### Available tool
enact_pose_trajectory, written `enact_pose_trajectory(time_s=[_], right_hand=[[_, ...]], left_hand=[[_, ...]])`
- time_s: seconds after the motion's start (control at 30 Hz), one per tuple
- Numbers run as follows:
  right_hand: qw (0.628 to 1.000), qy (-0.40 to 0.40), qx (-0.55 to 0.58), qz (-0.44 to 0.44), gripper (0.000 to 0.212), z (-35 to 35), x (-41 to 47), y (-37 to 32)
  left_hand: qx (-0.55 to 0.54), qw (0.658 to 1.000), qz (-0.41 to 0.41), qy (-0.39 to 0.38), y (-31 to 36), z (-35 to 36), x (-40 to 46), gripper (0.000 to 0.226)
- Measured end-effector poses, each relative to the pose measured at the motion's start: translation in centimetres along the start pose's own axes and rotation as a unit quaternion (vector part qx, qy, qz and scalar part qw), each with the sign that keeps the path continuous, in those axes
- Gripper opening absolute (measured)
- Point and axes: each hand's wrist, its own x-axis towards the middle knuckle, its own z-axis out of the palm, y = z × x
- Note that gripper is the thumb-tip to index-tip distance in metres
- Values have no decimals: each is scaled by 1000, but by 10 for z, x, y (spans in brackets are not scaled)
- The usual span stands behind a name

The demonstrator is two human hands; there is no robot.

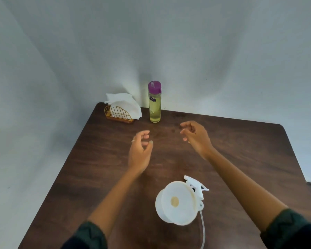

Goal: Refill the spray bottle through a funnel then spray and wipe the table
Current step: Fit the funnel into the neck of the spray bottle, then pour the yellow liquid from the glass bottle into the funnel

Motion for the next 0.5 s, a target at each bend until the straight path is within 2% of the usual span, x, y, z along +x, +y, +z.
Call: enact_pose_trajectory(time_s=[0.2, 0.33, 0.43, 0.5], right_hand=[[999, -47, -14, 17, 20, 30, 83, -3], [995, -55, -68, -42, 51, 44, 118, -19], [993, -73, -67, -56, 62, 51, 136, -31], [992, -86, -62, -63, 56, 57, 142, -36]], left_hand=[[32, 997, -50, -56, -3, 25, 91, 58], [17, 997, -44, -55, -5, 39, 139, 80], [-31, 997, -28, -59, 4, 46, 161, 74], [-32, 998, -20, -50, 12, 53, 172, 65]])
